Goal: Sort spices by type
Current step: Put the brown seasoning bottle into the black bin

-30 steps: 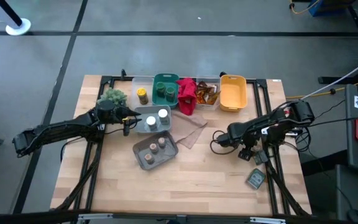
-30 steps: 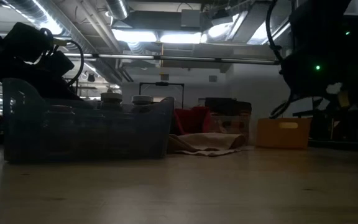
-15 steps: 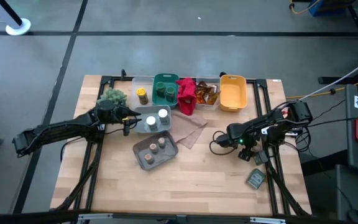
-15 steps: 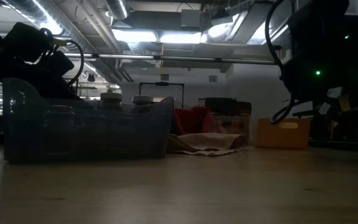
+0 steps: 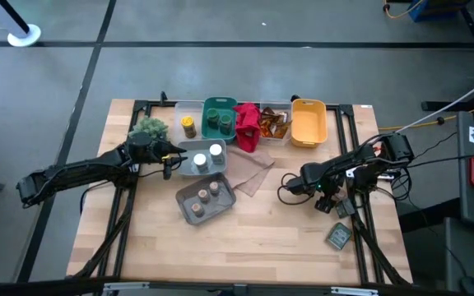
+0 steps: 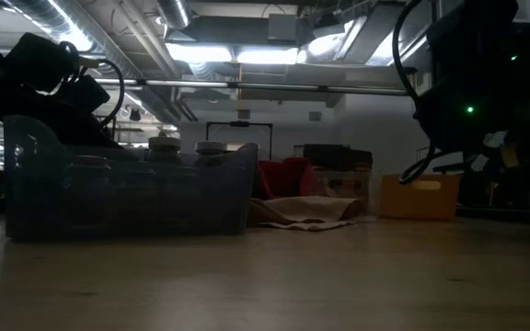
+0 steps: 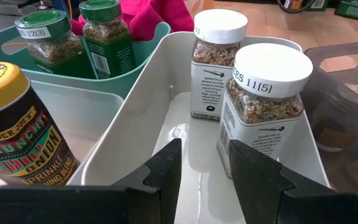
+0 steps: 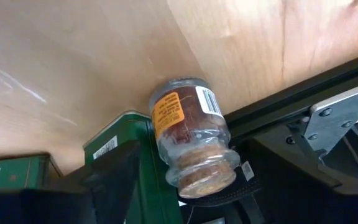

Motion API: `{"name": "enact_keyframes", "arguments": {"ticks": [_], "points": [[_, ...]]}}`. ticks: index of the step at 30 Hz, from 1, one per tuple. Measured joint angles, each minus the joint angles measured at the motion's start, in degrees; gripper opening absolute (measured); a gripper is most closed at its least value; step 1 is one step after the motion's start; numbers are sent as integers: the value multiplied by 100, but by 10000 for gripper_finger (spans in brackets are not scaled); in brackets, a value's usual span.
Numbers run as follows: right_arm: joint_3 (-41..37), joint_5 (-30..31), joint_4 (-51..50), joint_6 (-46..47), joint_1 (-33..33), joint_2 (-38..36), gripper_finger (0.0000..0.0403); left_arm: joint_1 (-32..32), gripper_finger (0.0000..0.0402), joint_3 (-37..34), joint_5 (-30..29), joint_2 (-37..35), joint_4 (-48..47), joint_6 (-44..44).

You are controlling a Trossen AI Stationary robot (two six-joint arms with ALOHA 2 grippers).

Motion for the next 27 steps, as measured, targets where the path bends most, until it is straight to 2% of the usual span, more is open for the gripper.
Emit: {"name": "enact_keyframes", "arguments": {"ticks": [4,17,27], "points": [[-30,-8,6,-106,0,0,289,0,127,0,0,0,0,0],[-129,46,52,-274,-2,-2,186,0,127,2,2,0,-1,0],[-116,41,59,-271,-7,-4,178,0,127,2,2,0,0,0]]}}
